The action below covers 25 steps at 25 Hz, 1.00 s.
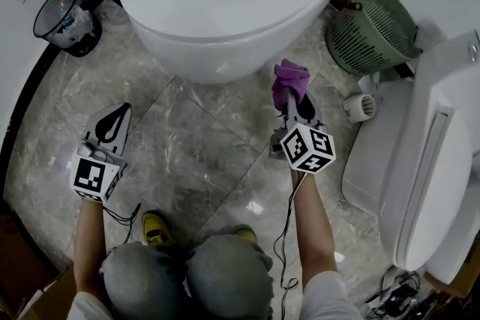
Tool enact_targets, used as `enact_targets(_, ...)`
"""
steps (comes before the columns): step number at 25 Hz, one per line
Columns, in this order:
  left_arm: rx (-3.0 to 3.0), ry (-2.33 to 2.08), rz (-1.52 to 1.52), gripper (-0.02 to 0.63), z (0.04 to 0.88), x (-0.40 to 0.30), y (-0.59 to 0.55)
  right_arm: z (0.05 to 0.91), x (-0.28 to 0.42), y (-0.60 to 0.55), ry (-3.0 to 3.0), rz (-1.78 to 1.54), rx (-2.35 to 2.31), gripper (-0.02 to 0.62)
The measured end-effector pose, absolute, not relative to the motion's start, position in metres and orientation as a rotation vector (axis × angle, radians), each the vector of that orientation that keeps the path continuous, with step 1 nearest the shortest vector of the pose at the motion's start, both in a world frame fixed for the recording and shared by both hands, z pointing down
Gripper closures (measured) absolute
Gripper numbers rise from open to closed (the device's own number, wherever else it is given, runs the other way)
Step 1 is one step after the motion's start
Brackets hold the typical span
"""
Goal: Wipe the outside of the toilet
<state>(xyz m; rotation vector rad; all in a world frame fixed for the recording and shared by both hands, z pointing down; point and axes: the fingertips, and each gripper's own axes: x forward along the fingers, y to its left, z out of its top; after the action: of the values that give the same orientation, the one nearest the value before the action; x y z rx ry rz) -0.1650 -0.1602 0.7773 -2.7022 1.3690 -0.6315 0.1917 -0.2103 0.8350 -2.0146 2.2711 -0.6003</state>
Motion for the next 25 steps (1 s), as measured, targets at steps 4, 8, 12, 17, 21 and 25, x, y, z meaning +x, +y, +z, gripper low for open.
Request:
enact_targets(4,-2.704,1.428,-0.606,0.589,0.766,-0.172,-0.165,0.817,0.175,-0.21,2.31,-0.511,-1.989,0.511)
enact_targets(8,-2.713,1.49,-0.553,0.589,0.754,-0.179,-0.168,0.803,0.16,-0.211,2.335,-0.479,-1.964,0.511)
enact_targets(12,-2.717,1.512,-0.53,0.589,0.741,-0.186,-0.173,0.794,0.151,-0.211,2.329,-0.515,-1.946,0.511)
enact_targets(17,-2.672,1.578,-0.562,0.589,0.73,-0.2,-0.175,0.779,0.141,-0.209,2.325,-0.557,-1.934,0.511)
enact_targets(21,-2.7,1.615,-0.567,0.589,0.718,-0.204,-0.176,0.762,0.136,-0.206,2.332,-0.595,-1.934,0.511)
enact_targets(25,-2.725,1.655,-0.567,0.589,0.693,-0.2,-0.175,0.74,0.135,-0.204,2.34,-0.632,-1.937,0.511)
